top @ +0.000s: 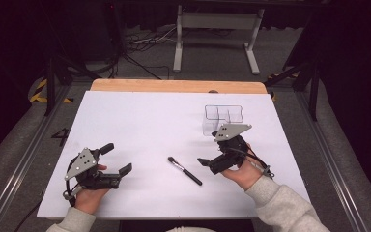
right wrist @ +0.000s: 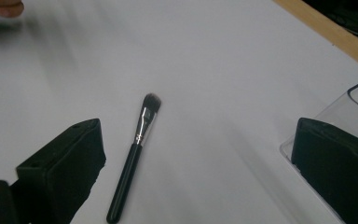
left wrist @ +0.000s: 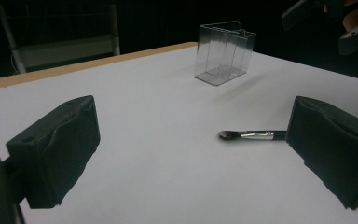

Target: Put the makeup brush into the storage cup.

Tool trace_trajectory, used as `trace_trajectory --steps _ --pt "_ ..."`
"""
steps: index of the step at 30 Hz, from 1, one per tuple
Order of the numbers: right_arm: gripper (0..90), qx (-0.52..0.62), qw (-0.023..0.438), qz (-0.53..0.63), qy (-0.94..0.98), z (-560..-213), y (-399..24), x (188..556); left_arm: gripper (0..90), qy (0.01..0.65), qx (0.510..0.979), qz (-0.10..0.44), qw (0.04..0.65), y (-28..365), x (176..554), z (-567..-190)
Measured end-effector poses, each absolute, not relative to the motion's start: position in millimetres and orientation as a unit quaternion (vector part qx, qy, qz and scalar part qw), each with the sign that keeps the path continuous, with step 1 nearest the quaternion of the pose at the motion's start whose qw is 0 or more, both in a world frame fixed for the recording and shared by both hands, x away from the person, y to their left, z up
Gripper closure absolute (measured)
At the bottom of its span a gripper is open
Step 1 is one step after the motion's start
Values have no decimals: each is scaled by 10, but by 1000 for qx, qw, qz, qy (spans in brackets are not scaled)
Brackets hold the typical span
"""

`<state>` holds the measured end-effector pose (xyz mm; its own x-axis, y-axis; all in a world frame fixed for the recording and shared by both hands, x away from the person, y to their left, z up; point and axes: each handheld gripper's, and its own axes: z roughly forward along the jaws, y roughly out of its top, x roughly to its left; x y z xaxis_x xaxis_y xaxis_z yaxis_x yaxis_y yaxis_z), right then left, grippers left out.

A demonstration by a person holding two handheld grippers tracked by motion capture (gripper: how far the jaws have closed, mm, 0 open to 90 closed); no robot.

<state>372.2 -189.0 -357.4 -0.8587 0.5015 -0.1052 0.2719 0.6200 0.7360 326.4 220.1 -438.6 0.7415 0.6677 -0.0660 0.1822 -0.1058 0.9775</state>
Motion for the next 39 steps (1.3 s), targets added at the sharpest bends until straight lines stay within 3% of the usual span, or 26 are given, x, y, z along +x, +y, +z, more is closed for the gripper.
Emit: trace_trajectory --steps 39 --pt "63 197 67 187 960 -3377 -1560 3919 38 302 723 198 589 2233 3234 -4402"
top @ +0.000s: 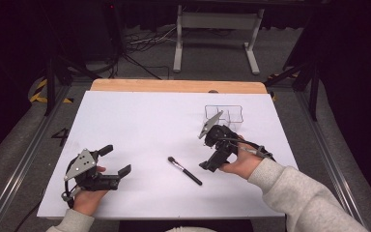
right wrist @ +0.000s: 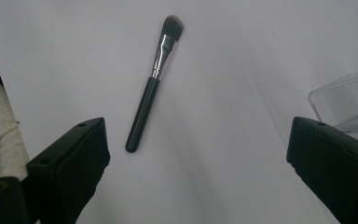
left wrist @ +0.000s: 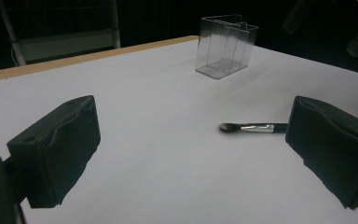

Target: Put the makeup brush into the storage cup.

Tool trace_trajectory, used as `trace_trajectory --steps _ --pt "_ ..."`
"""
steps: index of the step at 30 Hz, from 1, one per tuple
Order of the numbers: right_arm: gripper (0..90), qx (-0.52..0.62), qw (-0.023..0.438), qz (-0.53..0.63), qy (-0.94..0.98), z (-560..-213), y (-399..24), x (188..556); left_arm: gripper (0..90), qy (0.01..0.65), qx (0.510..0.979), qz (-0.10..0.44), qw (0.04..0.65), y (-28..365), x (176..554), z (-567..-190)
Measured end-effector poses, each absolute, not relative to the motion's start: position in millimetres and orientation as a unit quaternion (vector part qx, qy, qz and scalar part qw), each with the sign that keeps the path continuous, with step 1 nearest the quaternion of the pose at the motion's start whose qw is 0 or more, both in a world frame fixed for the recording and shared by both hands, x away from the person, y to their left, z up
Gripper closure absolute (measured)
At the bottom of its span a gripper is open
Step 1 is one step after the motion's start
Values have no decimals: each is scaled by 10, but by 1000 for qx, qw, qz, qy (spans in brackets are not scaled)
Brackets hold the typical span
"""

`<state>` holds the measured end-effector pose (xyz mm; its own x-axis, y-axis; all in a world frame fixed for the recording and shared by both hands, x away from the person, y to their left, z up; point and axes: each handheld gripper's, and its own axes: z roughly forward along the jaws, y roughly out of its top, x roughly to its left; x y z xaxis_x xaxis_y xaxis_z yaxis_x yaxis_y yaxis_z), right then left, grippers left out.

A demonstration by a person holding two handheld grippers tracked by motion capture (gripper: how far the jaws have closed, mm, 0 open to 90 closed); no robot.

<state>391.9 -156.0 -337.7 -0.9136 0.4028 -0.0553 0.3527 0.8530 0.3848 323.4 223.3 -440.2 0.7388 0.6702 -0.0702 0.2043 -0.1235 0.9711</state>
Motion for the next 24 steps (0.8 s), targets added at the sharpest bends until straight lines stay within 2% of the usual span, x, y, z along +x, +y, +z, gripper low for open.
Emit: trace_trajectory --steps 12,24 --pt "77 187 59 181 964 -3396 -1432 3944 38 306 722 200 588 2257 3204 -4409" --pt "75 179 44 163 969 -3585 -1276 3989 38 305 724 199 586 2254 3216 -4408"
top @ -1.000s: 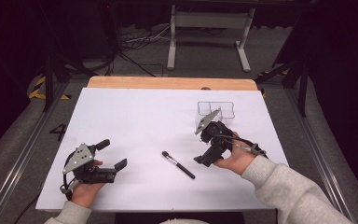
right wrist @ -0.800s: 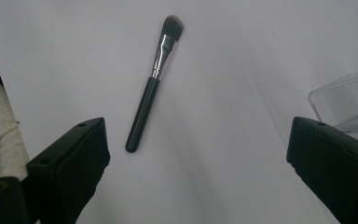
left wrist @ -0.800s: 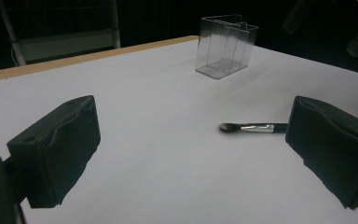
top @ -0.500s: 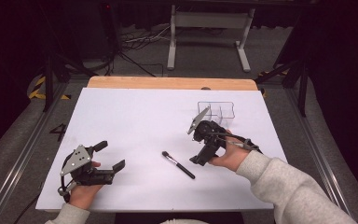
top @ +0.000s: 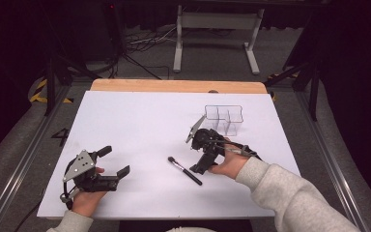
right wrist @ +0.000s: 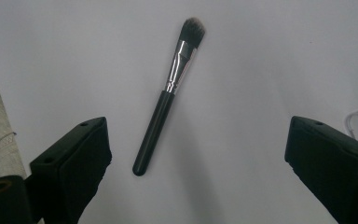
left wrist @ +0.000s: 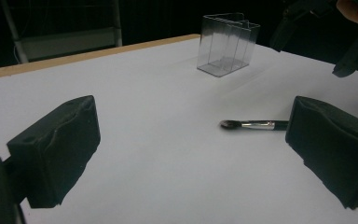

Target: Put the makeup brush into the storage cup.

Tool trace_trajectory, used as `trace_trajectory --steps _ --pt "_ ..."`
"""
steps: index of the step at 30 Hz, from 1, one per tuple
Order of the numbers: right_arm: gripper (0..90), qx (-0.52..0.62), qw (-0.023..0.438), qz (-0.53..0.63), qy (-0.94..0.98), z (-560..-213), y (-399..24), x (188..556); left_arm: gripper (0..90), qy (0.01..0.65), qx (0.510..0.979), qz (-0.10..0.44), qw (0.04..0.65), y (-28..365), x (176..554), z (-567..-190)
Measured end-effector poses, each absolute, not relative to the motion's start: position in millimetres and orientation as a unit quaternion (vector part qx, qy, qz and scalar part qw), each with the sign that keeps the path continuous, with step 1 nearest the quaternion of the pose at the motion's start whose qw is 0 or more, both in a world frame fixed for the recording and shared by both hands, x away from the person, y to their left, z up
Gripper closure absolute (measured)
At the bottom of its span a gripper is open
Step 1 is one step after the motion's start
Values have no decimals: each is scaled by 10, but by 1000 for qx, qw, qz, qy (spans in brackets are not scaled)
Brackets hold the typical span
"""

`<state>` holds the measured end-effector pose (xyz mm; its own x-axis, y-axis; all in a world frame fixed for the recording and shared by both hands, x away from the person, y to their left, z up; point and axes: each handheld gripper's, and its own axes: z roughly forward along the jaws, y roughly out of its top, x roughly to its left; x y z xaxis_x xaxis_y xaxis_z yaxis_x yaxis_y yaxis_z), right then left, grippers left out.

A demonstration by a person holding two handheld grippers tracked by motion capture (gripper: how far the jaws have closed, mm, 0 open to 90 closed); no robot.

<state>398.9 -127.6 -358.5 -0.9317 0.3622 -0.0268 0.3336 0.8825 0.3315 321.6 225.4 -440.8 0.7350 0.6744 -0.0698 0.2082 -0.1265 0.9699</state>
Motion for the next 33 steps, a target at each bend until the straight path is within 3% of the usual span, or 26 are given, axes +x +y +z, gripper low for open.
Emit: trace_trajectory --steps 33 --pt "116 171 47 133 975 -4039 -1042 3993 38 308 721 199 588 2243 3237 -4416"
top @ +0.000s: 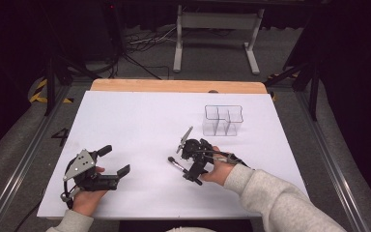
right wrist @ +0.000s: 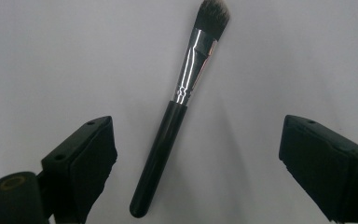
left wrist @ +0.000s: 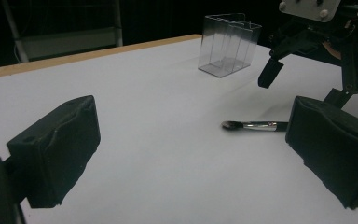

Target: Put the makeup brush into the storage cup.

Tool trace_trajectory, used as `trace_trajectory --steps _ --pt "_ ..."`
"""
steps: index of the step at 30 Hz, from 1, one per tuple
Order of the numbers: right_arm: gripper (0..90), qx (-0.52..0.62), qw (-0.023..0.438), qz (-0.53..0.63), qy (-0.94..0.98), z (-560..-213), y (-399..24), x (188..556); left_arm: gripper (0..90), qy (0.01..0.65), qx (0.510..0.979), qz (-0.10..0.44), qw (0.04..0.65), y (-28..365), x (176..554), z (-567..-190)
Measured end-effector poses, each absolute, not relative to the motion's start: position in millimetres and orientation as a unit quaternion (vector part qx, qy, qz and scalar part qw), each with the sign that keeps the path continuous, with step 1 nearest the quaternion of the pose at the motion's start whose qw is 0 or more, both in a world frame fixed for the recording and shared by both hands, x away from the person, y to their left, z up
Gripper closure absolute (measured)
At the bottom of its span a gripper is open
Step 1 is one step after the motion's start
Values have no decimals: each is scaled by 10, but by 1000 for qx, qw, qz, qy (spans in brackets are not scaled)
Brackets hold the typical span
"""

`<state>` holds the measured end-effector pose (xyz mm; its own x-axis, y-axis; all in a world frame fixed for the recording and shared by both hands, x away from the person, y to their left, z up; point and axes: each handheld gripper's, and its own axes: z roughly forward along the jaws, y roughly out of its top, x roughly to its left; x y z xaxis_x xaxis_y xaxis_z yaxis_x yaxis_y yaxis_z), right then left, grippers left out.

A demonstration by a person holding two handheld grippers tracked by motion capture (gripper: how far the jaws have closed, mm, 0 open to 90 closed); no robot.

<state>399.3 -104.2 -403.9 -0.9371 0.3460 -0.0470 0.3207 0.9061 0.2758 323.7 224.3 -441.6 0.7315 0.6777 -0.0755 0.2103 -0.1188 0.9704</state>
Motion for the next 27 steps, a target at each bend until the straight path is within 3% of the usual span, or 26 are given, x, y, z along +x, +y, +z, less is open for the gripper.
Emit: trace_trajectory --steps 16,22,27 --pt "139 171 43 120 977 -4151 -998 3986 38 310 721 198 588 2253 3239 -4415" --pt "248 175 43 116 977 -4179 -975 3982 38 309 721 200 587 2248 3239 -4415" --pt "275 175 45 114 977 -4196 -964 3985 38 308 721 200 587 2251 3242 -4415"
